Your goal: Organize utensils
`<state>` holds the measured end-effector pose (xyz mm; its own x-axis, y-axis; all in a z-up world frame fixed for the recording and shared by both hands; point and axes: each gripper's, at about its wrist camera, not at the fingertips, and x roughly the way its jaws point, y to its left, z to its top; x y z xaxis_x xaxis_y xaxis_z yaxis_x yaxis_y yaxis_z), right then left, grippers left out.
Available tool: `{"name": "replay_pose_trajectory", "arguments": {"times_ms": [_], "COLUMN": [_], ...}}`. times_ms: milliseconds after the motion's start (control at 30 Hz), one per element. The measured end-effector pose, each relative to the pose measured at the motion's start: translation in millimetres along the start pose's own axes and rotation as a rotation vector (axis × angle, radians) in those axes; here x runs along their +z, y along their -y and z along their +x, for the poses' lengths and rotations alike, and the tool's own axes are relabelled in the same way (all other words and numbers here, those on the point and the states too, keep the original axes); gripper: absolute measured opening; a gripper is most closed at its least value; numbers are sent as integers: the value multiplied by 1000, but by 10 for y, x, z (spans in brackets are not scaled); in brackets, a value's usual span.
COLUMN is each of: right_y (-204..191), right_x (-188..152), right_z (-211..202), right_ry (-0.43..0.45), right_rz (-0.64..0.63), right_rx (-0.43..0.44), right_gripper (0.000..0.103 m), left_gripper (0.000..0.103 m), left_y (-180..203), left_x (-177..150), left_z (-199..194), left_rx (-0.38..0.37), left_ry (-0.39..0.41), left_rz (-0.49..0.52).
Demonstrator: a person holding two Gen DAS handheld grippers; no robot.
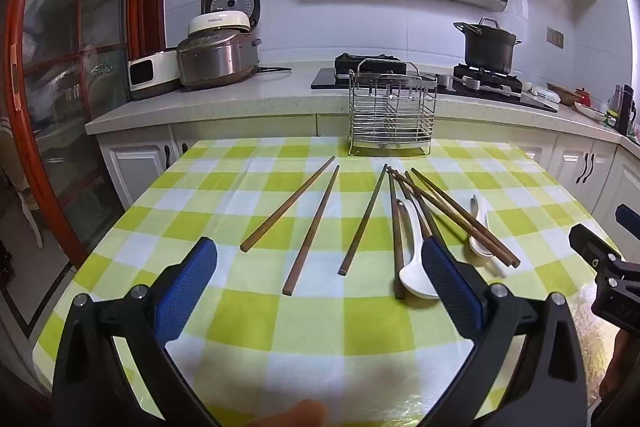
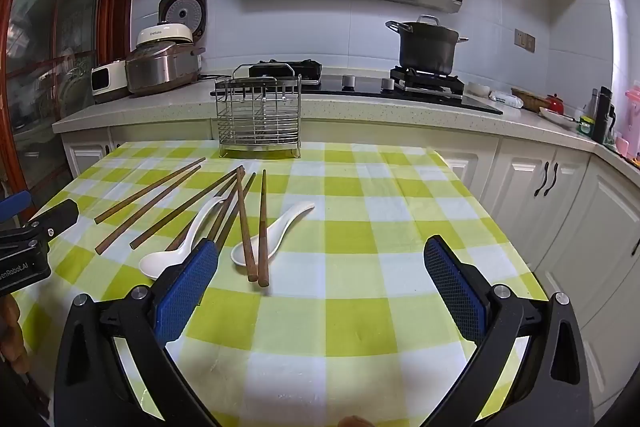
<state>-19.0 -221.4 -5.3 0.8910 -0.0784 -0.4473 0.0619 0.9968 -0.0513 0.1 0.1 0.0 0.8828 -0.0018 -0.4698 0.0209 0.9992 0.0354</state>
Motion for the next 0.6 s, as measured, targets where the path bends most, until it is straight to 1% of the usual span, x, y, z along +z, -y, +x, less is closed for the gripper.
{"name": "replay_pose_trajectory", "arguments": {"times_ms": [600], "right_y": [-8], "right_x": [11], "right_z": [-1], "right_ry": [-2], "right_rz": [-2], "right_rx": [1], "right_gripper": [97], "left_gripper": [99], "left_y": [-2], "left_x": [-4], "left_z": [-18], "left_rx": [-3], "left_ry": [-6], "left_rz": [0]}}
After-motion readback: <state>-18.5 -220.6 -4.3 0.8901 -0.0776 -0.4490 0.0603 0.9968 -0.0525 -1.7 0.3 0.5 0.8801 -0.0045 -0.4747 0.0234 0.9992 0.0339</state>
